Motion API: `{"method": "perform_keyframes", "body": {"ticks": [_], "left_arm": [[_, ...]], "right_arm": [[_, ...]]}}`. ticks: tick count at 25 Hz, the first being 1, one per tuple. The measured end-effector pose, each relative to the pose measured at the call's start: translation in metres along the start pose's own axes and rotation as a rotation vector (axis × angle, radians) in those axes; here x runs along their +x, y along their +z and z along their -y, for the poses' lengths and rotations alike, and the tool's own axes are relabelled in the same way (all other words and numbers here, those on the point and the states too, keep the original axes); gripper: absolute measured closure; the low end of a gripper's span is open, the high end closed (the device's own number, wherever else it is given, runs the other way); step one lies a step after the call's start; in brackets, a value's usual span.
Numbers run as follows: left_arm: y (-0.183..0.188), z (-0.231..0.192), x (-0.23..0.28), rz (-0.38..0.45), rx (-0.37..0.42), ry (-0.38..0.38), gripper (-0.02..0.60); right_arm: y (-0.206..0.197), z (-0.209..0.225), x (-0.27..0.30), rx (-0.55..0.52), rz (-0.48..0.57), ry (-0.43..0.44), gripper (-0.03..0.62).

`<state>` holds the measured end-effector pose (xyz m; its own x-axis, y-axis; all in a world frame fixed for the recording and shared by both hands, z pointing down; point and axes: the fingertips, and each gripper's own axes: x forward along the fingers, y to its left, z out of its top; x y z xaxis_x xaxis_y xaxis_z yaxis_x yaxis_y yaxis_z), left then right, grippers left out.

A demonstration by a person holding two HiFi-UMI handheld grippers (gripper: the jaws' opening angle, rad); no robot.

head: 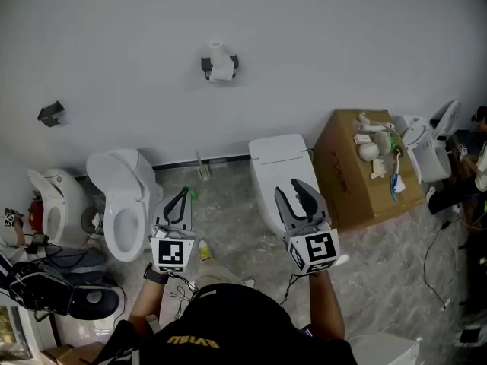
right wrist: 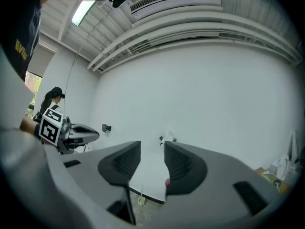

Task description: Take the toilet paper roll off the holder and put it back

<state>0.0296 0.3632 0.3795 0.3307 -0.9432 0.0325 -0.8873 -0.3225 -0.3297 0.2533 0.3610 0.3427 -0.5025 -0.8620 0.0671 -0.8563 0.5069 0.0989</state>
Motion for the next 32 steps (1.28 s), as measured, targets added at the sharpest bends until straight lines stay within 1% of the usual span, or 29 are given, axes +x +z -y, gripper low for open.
{"method": "perform_keyframes", "body": {"ticks": [2, 6, 10, 11, 13, 15, 17, 18, 22, 26, 29, 32], "left_arm": [[0.000, 0.000, 0.001, -0.003, 0.003, 0.001, 0.571], [0.001, 0.003, 0.001, -0.003, 0.007, -0.004, 0.571], [0.001, 0.007, -0.001, -0.002, 0.009, -0.008, 0.571], [0.001, 0.007, -0.002, 0.000, 0.010, -0.008, 0.571], [0.003, 0.008, -0.002, 0.003, 0.004, -0.010, 0.571], [0.002, 0.008, 0.000, -0.002, -0.019, -0.014, 0.571], [-0.001, 0.010, 0.002, -0.010, -0.045, -0.022, 0.571], [-0.002, 0.010, 0.003, -0.014, -0.050, -0.024, 0.571], [-0.004, 0.009, 0.009, -0.023, -0.055, -0.032, 0.571], [-0.005, 0.005, 0.012, -0.027, -0.054, -0.032, 0.571], [-0.009, 0.006, 0.014, -0.043, -0.067, -0.034, 0.571], [-0.015, 0.013, 0.020, -0.060, -0.062, -0.059, 0.571]], "right_arm": [[0.000, 0.000, 0.000, -0.003, -0.004, 0.003, 0.430], [-0.002, 0.000, 0.000, -0.009, -0.015, 0.005, 0.358], [-0.005, -0.001, -0.001, 0.001, -0.016, 0.007, 0.328], [-0.005, -0.001, -0.001, 0.007, -0.015, 0.009, 0.307], [-0.006, -0.003, 0.000, 0.019, -0.017, 0.015, 0.246], [-0.008, -0.005, 0.005, 0.033, -0.024, 0.023, 0.161], [-0.013, -0.007, 0.009, 0.038, -0.033, 0.024, 0.058], [-0.014, -0.008, 0.010, 0.033, -0.038, 0.019, 0.040], [-0.015, -0.003, 0.015, 0.031, -0.039, -0.001, 0.026], [-0.015, 0.001, 0.020, 0.037, -0.039, -0.010, 0.026], [-0.014, -0.001, 0.022, 0.039, -0.042, -0.007, 0.026], [-0.008, -0.006, 0.029, 0.045, -0.037, 0.009, 0.026]]}}
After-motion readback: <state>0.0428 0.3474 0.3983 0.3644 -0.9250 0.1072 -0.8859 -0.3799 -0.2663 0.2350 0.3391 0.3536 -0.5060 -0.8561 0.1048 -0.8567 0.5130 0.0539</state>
